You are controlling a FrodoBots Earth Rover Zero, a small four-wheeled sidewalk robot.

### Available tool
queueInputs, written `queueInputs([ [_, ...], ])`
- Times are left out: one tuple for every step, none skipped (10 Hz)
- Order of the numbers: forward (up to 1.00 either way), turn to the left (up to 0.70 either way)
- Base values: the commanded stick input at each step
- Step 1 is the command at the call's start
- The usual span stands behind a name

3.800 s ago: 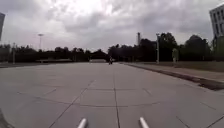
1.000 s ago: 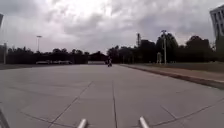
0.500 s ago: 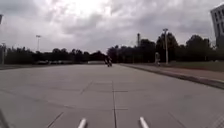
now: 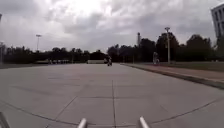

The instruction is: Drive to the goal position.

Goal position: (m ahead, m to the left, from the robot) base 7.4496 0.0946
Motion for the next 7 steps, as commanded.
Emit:
queueInputs([
  [0.70, 0.00],
  [0.70, 0.00],
  [0.70, 0.00],
  [0.70, 0.00],
  [0.70, 0.00],
  [0.70, 0.00],
  [0.70, 0.00],
])
